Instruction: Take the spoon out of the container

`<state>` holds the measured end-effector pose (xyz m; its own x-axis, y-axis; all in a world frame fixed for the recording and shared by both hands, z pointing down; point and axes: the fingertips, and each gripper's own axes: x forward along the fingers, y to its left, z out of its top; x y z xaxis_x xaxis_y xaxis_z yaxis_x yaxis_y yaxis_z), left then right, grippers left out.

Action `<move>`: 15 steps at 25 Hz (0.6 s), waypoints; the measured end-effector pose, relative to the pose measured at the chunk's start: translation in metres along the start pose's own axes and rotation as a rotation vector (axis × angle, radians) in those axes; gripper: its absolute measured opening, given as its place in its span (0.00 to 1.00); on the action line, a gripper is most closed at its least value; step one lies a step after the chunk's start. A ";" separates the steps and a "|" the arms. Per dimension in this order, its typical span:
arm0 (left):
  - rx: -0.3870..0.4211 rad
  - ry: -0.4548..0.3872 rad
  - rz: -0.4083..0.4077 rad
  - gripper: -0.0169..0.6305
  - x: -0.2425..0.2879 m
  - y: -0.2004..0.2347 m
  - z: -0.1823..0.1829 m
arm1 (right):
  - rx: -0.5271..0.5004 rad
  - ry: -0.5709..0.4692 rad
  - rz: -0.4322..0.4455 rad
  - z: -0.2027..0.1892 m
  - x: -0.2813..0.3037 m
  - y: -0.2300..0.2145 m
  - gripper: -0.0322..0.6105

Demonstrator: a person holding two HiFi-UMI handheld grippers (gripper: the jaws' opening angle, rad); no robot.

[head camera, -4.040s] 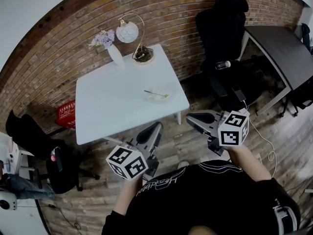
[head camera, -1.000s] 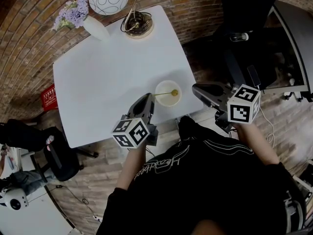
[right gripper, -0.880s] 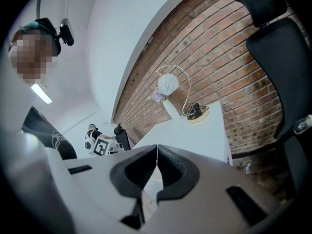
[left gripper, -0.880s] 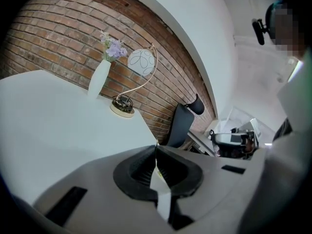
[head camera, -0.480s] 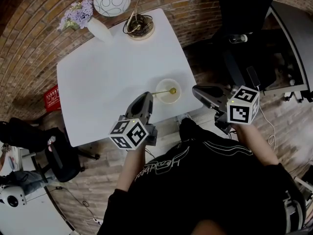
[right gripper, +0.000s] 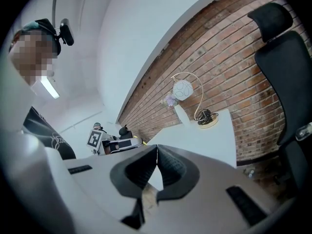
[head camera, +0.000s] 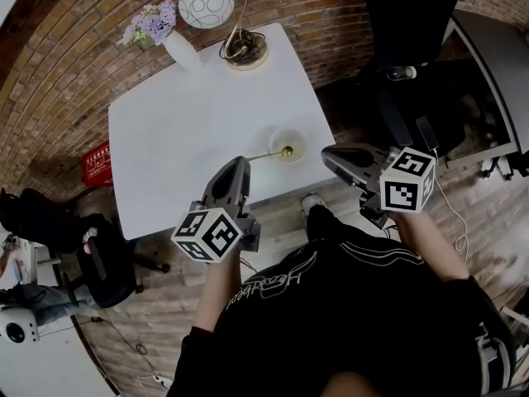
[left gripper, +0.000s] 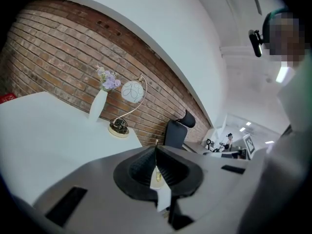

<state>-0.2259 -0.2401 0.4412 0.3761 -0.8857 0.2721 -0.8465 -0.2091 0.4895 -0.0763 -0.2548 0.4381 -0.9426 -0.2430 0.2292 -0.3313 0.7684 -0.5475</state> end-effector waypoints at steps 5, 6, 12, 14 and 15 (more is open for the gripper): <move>0.005 -0.027 -0.048 0.04 -0.030 -0.020 0.011 | -0.051 -0.029 0.000 0.005 -0.008 0.026 0.05; 0.009 -0.032 -0.056 0.04 -0.036 -0.025 0.012 | -0.065 -0.031 -0.002 0.005 -0.009 0.030 0.05; 0.033 -0.043 -0.110 0.04 -0.071 -0.053 0.016 | -0.110 -0.035 0.002 -0.001 -0.018 0.059 0.05; 0.044 -0.041 -0.119 0.04 -0.080 -0.061 0.014 | -0.120 -0.033 0.005 -0.003 -0.021 0.068 0.05; 0.048 -0.040 -0.122 0.04 -0.084 -0.065 0.013 | -0.123 -0.037 0.007 -0.004 -0.022 0.071 0.05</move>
<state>-0.2078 -0.1573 0.3761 0.4631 -0.8680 0.1792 -0.8126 -0.3351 0.4769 -0.0790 -0.1921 0.3973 -0.9466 -0.2569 0.1948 -0.3188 0.8363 -0.4461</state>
